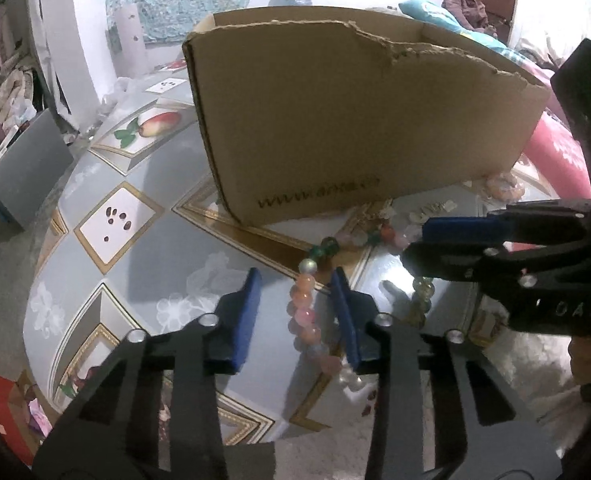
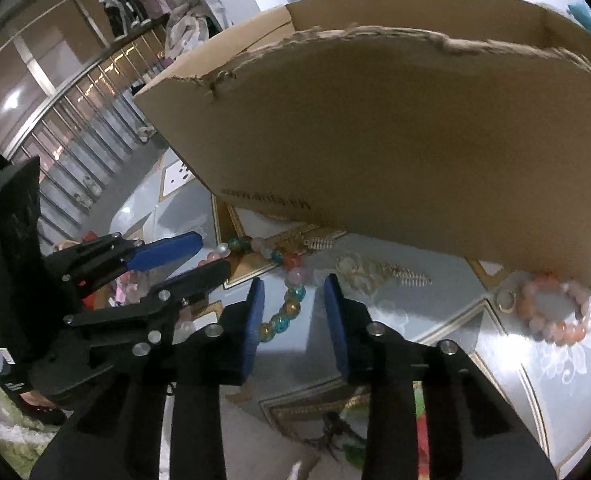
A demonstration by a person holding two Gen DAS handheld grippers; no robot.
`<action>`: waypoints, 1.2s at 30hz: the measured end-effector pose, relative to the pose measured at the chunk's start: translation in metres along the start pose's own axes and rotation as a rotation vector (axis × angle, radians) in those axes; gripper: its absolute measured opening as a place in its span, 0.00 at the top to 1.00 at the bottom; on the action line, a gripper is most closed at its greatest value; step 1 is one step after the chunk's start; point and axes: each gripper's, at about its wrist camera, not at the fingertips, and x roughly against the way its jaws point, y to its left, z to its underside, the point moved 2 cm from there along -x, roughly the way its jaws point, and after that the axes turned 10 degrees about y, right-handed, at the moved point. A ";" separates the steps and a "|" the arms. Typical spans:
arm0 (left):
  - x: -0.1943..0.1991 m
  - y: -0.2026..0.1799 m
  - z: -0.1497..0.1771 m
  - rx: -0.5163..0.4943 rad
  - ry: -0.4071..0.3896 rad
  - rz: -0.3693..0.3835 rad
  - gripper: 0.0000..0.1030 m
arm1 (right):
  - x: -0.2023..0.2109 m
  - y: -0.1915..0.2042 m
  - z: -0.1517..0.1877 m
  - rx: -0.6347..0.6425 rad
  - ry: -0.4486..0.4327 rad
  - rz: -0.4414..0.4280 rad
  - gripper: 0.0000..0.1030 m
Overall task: Organize jewelry
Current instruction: 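Grasp the bracelet beads with the right gripper while the left gripper holds it, then carry the bracelet into the box and open both grippers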
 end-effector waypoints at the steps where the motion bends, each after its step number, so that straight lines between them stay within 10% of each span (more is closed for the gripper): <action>1: -0.001 0.000 -0.001 0.000 0.000 -0.003 0.73 | -0.002 0.003 -0.002 0.011 0.001 0.014 0.76; 8: -0.004 0.004 -0.007 -0.001 -0.004 0.001 0.91 | -0.004 0.004 -0.003 0.017 0.005 0.027 0.90; 36: 0.045 0.005 -0.005 0.054 -0.082 0.140 0.92 | 0.037 -0.008 0.011 -0.036 -0.092 -0.054 0.90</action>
